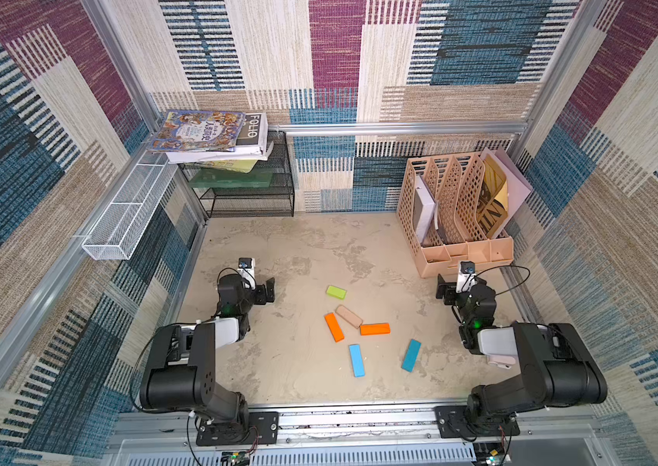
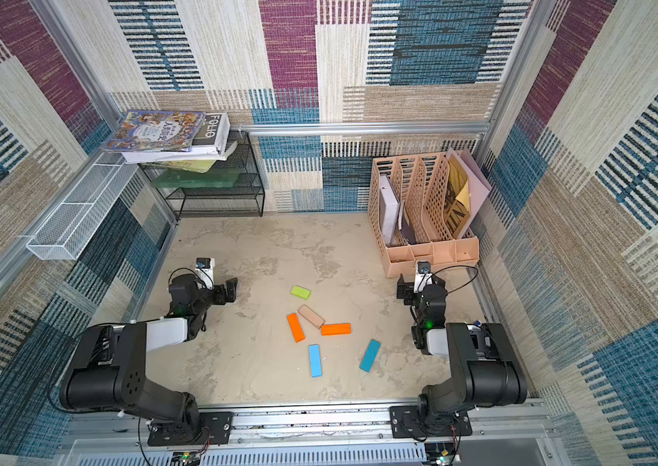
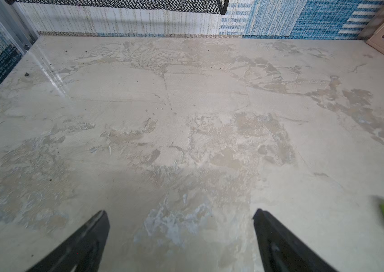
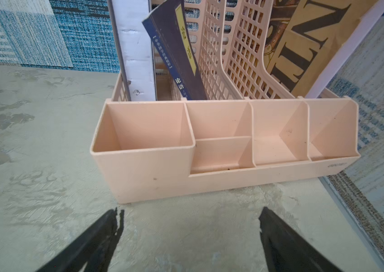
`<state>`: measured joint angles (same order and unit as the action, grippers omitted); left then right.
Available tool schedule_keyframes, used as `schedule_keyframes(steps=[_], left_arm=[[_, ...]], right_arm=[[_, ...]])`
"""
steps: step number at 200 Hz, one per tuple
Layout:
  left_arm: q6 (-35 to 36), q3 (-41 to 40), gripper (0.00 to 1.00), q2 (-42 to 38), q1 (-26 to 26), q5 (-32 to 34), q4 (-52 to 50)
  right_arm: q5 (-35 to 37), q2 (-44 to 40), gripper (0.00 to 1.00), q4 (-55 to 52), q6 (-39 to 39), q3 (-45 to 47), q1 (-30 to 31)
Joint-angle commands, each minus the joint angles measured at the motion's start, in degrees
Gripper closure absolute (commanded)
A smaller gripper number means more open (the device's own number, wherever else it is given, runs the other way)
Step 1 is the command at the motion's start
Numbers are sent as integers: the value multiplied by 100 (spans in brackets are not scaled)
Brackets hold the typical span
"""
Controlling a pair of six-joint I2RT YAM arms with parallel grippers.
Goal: Assemble a giraffe with building blocks
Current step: Pick up the building block from the center of the board.
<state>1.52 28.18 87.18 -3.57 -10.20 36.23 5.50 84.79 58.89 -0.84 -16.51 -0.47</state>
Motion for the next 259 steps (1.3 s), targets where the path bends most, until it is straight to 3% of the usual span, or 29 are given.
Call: schedule_keyframes(steps=[1, 130, 143, 163, 180, 206, 218, 228, 247, 259], left_arm=[[84, 3, 1, -31, 146, 305, 25], [87, -31, 1, -52, 182, 413, 50], [121, -10, 1, -154, 199, 406, 15], [270, 656, 1, -750, 285, 522, -1766], [448, 948, 1, -1235, 364, 572, -2473], [-169, 1057, 1, -1955, 517, 1228, -2501], [-681, 1380, 1, -2030, 524, 1648, -2919], [-1048, 1791, 1, -1942, 524, 1889, -3568], [-1206, 2503, 1, -1572, 534, 1735, -4584], [-1202, 2729, 1, -1347, 552, 1621, -4868]], right_arm=[[-17, -15, 4, 140, -21, -10, 2], [-33, -50, 4, 15, -28, -62, -14], [267, -388, 4, -1064, 30, -489, 125], [1999, -727, 4, -3610, -589, -1866, 625], [2883, -601, 4, -5706, -1221, -3326, 1104], [4041, -341, 4, -6450, -264, -4345, 2909], [3830, -8, 4, -7114, -296, -4912, 3566], [3269, 404, 4, -7834, -888, -5550, 3884], [1962, 1158, 4, -8875, -2034, -6475, 4171], [1521, 1587, 4, -9164, -2580, -6881, 4333]])
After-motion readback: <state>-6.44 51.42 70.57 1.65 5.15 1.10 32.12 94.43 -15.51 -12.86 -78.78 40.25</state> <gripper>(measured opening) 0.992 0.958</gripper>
